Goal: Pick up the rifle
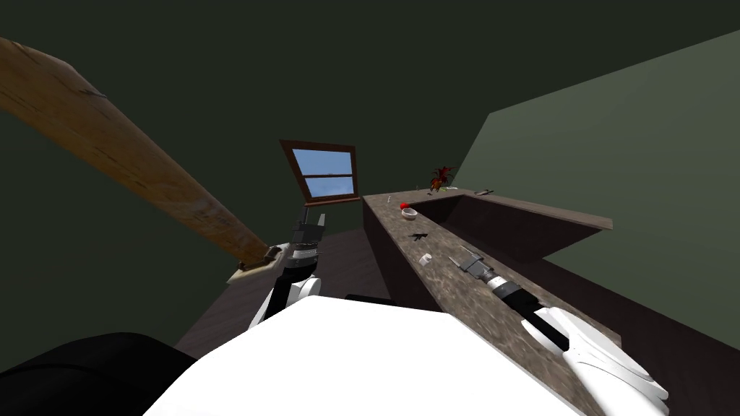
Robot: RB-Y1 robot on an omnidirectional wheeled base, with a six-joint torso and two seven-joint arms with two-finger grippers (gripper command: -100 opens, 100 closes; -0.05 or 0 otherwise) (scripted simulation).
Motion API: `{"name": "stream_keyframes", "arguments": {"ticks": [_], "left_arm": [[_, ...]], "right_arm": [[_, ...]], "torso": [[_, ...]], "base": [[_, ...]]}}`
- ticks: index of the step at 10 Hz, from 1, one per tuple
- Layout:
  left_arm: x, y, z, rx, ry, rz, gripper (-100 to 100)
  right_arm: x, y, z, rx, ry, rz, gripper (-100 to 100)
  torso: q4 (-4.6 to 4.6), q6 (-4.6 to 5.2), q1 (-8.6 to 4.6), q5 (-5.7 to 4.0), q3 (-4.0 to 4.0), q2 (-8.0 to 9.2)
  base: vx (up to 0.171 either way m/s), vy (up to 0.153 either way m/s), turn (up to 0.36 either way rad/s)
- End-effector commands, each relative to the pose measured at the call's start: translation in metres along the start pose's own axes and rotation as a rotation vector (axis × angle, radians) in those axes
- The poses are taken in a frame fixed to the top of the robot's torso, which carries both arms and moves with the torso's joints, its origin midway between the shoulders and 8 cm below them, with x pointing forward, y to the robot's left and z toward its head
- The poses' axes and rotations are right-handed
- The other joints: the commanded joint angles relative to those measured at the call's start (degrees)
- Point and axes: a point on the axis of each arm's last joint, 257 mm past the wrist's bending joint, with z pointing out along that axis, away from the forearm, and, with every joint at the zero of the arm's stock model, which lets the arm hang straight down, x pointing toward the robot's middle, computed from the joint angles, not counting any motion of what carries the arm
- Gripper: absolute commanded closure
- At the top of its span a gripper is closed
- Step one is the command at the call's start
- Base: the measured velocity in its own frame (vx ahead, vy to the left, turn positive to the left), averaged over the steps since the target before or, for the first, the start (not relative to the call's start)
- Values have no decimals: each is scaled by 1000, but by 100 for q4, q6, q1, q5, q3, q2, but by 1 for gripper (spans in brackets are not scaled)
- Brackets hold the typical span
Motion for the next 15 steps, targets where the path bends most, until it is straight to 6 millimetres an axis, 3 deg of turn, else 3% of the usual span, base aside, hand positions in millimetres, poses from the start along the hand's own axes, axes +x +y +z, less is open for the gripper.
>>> {"name": "stream_keyframes", "arguments": {"ticks": [1, 6, 9, 15], "left_arm": [[0, 0, 0, 0, 0, 0, 0], [0, 0, 0, 0, 0, 0, 0], [0, 0, 0, 0, 0, 0, 0], [0, 0, 0, 0, 0, 0, 0]], "right_arm": [[8, -12, -6, -15, 10, -17, -100], [24, -47, -22, -65, 32, -79, -100], [31, -56, -24, -105, 48, -95, -100], [27, -21, -9, -192, 61, -46, -100]], "torso": [[0, 0, 0, 0, 0, 0], [-5, -3, 9, 1, -13, -22], [-8, -5, 15, 2, -21, -37], [-23, -11, 84, 16, -60, -104]], "base": [[-102, -34, -35], [-68, -31, -9], [-10, -5, 32], [123, 132, 149]]}}
